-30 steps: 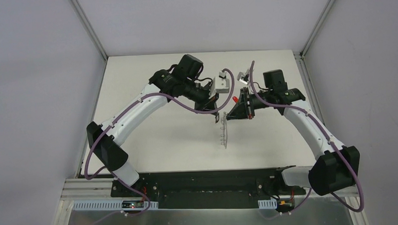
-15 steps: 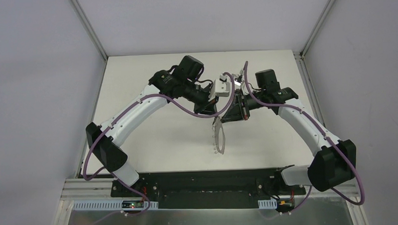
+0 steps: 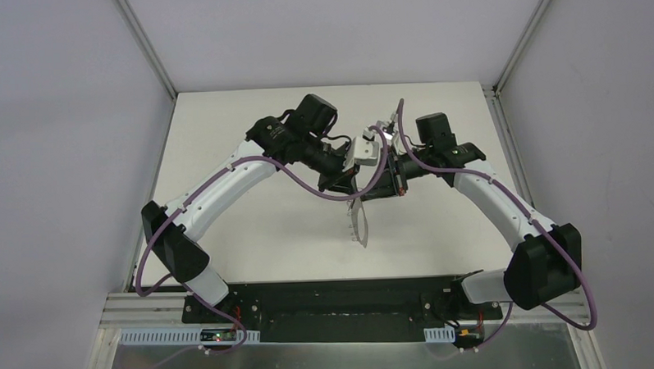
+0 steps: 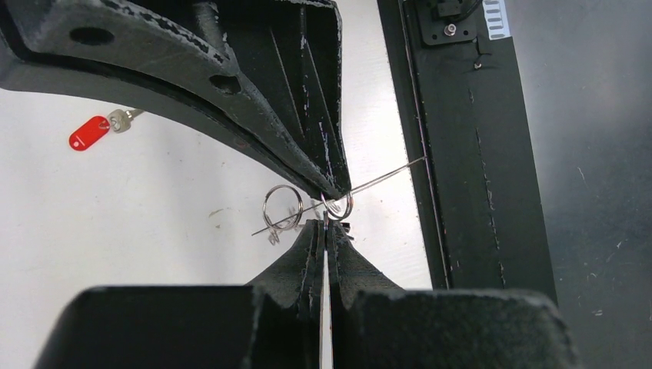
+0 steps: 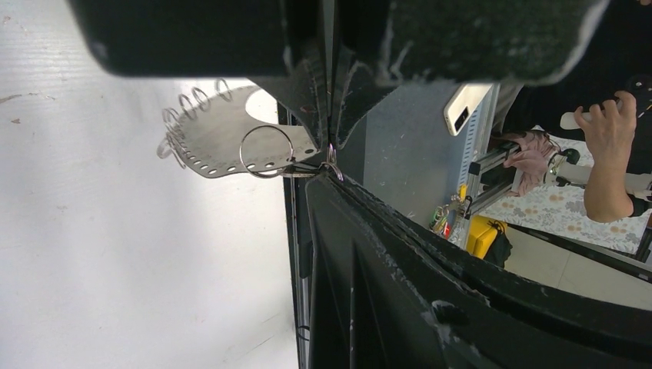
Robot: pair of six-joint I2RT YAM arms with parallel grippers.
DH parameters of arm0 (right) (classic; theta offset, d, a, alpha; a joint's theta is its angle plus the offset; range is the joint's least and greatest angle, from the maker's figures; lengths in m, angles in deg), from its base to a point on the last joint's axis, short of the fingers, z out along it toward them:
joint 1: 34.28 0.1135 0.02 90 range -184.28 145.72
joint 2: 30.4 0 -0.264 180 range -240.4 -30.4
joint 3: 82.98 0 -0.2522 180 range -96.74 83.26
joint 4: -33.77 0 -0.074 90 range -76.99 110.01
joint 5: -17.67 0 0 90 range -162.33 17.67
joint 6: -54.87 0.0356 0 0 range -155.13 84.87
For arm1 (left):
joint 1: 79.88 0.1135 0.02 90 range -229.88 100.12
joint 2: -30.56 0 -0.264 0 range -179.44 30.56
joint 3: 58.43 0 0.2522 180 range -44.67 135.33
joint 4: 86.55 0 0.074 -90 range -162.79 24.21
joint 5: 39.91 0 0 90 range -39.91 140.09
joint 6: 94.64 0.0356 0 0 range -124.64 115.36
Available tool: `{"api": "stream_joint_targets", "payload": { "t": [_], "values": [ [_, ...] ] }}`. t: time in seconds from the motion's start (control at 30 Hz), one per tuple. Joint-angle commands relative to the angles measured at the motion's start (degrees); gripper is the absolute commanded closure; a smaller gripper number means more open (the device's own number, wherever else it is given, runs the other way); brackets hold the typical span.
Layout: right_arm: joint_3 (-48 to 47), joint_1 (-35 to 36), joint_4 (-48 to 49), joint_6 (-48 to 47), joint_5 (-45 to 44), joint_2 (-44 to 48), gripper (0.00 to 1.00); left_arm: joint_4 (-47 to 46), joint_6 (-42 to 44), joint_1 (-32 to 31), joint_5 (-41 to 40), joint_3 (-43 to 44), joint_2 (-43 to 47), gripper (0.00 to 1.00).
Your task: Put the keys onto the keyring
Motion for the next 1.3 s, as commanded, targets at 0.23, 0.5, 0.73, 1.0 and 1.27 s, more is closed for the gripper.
{"api": "stream_joint_targets", "payload": {
  "t": [0.23, 0.5, 0.73, 1.0, 1.27],
  "values": [
    [-2.6, 0.3, 2.8, 1.2, 2.9, 0.4, 1.00, 2.7, 4.3, -0.8, 4.1, 0.1, 2.3, 1.00],
    [-2.3, 0.1, 4.5, 3.1, 1.9, 0.4, 1.00, 4.2, 6.0, -0.9, 4.2, 0.1, 2.3, 1.00],
    [-2.3, 0.1, 6.2, 5.2, -0.1, 0.4, 1.00, 4.1, 6.0, -1.0, 3.9, 0.0, 2.5, 1.00],
    [-2.0, 0.1, 10.6, 10.3, -3.7, 1.0, 1.00, 1.7, 2.3, -1.1, 0.9, -0.3, 2.2, 1.00],
    [-3.0, -0.2, 11.6, 11.9, -7.1, 1.3, 1.00, 0.4, -3.3, -1.0, -5.1, 0.7, 1.7, 1.00]
  ]
}}
